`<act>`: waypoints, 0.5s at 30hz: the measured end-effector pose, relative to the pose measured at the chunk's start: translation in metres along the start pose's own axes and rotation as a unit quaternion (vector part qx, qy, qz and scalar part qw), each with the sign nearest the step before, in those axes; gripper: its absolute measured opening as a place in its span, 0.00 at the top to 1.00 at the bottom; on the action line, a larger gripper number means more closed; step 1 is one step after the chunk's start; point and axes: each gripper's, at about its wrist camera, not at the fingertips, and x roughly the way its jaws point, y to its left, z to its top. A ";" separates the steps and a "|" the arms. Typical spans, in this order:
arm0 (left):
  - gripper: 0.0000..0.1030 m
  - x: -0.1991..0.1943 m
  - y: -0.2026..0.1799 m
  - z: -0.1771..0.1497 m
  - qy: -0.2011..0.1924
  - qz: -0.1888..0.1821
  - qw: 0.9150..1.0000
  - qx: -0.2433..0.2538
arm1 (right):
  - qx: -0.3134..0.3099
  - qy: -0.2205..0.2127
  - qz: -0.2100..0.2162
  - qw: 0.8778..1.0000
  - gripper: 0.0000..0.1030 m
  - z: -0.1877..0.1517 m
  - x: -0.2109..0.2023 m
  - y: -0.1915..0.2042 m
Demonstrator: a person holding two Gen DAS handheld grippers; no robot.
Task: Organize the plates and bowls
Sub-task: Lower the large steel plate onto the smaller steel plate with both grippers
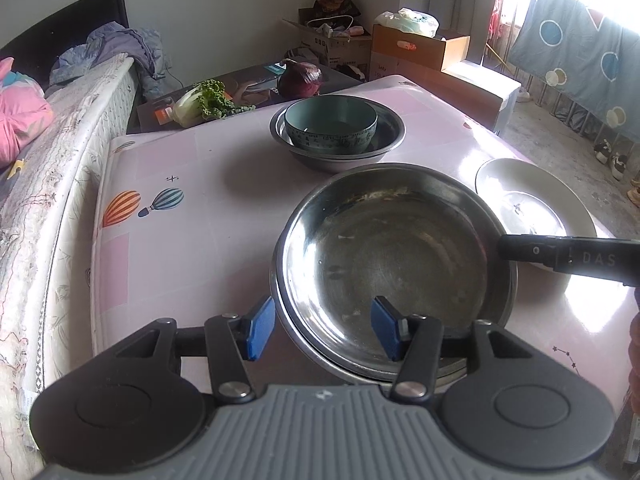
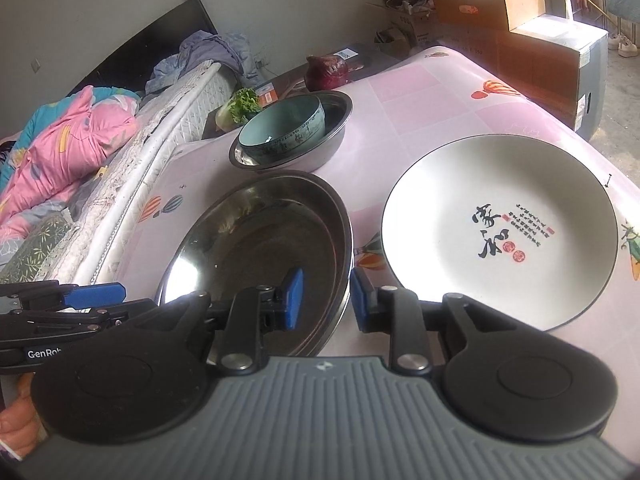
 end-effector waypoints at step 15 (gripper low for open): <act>0.46 -0.006 0.023 -0.015 0.010 0.011 1.000 -0.027 | -0.053 0.027 0.011 0.998 0.70 -0.011 0.014 0.031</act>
